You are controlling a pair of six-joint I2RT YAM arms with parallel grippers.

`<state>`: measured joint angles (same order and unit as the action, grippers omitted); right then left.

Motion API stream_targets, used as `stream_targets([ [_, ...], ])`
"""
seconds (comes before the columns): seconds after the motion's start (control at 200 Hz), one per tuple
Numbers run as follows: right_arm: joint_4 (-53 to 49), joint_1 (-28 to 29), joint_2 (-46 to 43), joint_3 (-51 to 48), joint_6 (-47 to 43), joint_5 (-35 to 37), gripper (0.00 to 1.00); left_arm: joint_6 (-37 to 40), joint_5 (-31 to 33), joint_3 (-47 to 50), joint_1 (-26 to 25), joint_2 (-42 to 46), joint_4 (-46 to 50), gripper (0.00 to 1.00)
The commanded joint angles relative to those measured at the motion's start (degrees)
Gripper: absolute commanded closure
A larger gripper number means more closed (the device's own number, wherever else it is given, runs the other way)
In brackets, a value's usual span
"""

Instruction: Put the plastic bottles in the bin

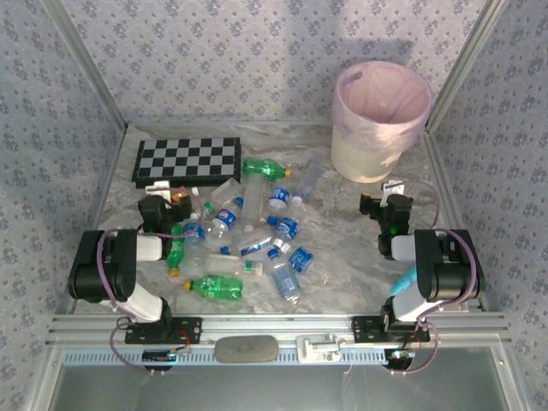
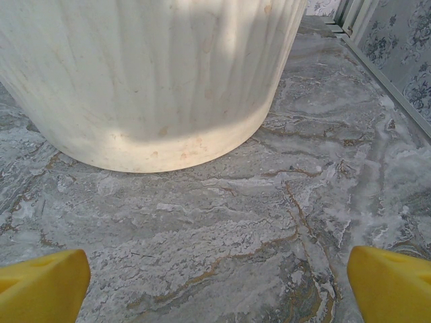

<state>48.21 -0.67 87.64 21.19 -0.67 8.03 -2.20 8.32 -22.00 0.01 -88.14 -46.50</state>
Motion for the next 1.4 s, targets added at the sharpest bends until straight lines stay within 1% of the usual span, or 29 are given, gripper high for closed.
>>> stream_targets([
  [0.0, -0.4, -0.2, -0.3, 0.6, 0.2, -0.6, 0.00, -0.7, -0.8, -1.4, 0.5, 0.3, -0.5, 0.00],
  [0.145, 0.2, 0.2, -0.7, 0.4, -0.1, 0.3, 0.00, -0.7, -0.9, -1.3, 0.4, 0.3, -0.7, 0.00],
  [0.205, -3.3, 0.8, -3.1, 1.5, -0.5, 1.8, 0.00, -0.7, -0.3, -1.5, 0.4, 0.7, -0.4, 0.00],
  [0.295, -10.8, 1.7, -7.5, 3.7, -0.4, 4.9, 0.00, -0.8, 0.2, -4.3, 0.3, 4.3, 7.7, 0.01],
  [0.38, -14.8, 2.6, -10.9, 5.0, 0.7, 10.2, 0.00, -0.5, 1.6, -6.6, -0.3, 8.0, 14.2, 0.01],
  [0.44, -20.6, 3.4, -13.7, 6.6, 4.0, 13.7, 0.00, -0.2, 4.4, -7.4, -1.3, 10.2, 16.6, 0.01],
  [0.5, -27.9, 3.9, -16.8, 9.1, 7.7, 14.6, 0.00, -1.5, 6.8, -8.2, -2.1, 12.4, 18.4, 0.01],
  [0.56, -34.4, 4.7, -19.4, 11.6, 11.7, 14.4, 0.00, -4.4, 6.3, -10.0, -2.4, 14.5, 21.4, 0.01],
  [0.615, -40.3, 5.8, -21.3, 14.0, 15.4, 13.9, 0.00, -8.6, 5.9, -12.1, -2.7, 16.0, 24.8, 0.01],
  [0.665, -46.2, 6.8, -22.4, 16.4, 20.1, 13.4, 0.00, -12.6, 3.9, -14.2, -2.9, 16.9, 28.3, 0.01],
  [0.705, -50.9, 7.6, -22.8, 18.0, 24.5, 11.9, 0.00, -16.0, 1.9, -15.5, -3.2, 17.3, 30.2, 0.01],
  [0.775, -57.4, 9.0, -23.0, 20.3, 27.9, 6.9, 0.00, -20.4, -2.6, -16.7, -4.1, 17.9, 31.7, 0.00],
  [0.84, -63.2, 11.5, -23.0, 22.1, 31.5, 6.6, 0.00, -23.9, -5.0, -16.6, -6.0, 18.4, 31.2, 0.00],
  [0.999, -73.3, 16.4, -22.5, 25.6, 36.1, 3.7, 0.00, -30.5, -5.2, -15.4, -13.7, 18.0, 28.8, 0.00],
  [1.089, -76.9, 18.7, -21.0, 27.7, 36.1, -3.3, 0.00, -32.1, -4.6, -16.2, -18.3, 16.9, 29.5, 0.00],
  [1.169, -78.4, 21.8, -19.1, 29.5, 33.3, -10.9, 0.00, -33.3, -2.4, -17.0, -21.3, 16.3, 30.6, 0.00],
  [1.259, -80.0, 26.1, -16.5, 31.5, 26.9, -18.2, 0.00, -35.4, -1.5, -16.9, -22.0, 15.8, 29.9, 0.00],
  [1.319, -82.3, 29.3, -14.5, 33.7, 22.8, -20.2, 0.00, -36.4, 0.3, -17.0, -22.0, 15.9, 30.3, 0.00],
  [1.394, -88.0, 33.2, -11.9, 36.8, 18.1, -19.8, 0.00, -36.5, 2.8, -17.3, -21.8, 16.5, 31.6, 0.00],
])
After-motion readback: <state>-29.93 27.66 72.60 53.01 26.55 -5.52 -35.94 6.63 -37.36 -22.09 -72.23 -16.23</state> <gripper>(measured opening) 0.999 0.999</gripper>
